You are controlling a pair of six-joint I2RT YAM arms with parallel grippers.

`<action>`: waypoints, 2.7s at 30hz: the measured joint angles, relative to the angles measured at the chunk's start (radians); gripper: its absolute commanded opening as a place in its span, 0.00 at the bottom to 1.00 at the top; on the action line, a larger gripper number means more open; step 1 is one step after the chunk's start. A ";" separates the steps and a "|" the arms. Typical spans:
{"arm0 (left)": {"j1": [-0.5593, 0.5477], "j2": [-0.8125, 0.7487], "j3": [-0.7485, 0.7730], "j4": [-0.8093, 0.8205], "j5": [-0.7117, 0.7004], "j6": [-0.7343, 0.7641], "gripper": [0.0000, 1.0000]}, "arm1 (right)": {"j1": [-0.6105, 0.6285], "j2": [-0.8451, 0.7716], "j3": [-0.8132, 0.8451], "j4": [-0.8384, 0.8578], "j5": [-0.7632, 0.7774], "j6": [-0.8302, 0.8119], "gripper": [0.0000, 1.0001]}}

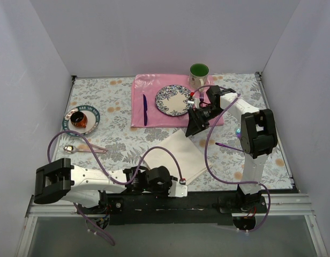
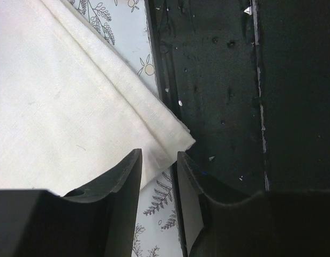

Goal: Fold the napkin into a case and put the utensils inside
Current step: Smooth out the square-folded napkin at the center of the board, then pick up the top corner of the square folded napkin from the center of the board.

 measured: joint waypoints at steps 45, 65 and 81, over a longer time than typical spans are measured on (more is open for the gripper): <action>-0.002 -0.006 -0.018 0.011 -0.019 -0.010 0.22 | 0.000 0.003 0.000 0.010 -0.038 0.002 0.95; -0.002 0.102 0.068 0.011 -0.066 -0.064 0.41 | 0.000 0.009 0.000 0.010 -0.045 0.001 0.95; -0.017 0.103 0.018 0.027 -0.106 -0.048 0.33 | 0.000 0.026 0.000 0.010 -0.046 0.002 0.95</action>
